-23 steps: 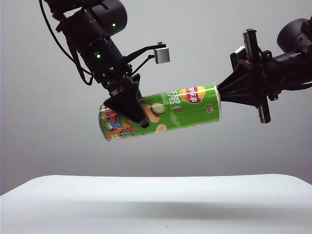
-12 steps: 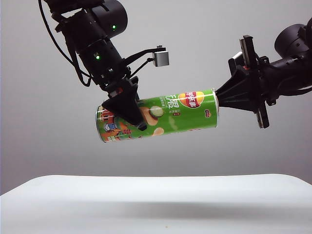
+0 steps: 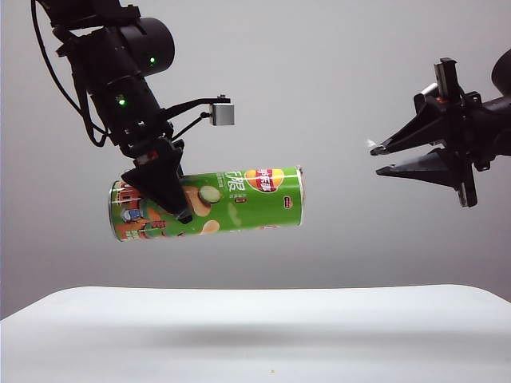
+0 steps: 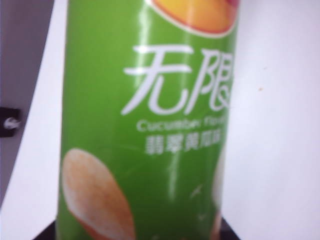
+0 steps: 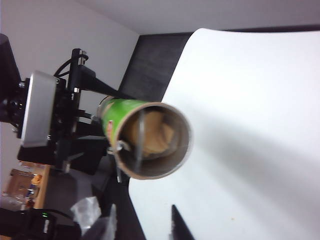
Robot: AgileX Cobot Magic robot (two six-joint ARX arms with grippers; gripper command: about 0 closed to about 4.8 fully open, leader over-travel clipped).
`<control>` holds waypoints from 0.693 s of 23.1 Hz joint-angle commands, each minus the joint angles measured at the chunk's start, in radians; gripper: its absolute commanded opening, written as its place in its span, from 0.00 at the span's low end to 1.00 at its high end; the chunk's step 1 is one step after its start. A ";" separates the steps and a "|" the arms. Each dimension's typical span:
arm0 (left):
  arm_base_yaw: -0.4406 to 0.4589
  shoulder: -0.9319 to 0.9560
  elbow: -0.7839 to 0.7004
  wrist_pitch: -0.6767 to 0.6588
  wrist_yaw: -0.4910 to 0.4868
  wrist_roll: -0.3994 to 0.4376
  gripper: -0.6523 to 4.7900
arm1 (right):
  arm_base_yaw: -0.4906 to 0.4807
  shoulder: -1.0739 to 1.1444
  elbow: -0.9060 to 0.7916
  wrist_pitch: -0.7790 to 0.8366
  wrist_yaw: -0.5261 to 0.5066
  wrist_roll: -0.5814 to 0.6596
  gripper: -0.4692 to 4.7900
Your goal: Pick up the green tub of chips from the desk, push the transparent container that's holding the chips and has slipped out back in, and finally put the chips back on the desk.
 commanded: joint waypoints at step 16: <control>0.026 0.321 0.005 0.055 0.027 0.020 0.63 | 0.009 -0.004 0.002 -0.029 0.042 -0.086 0.19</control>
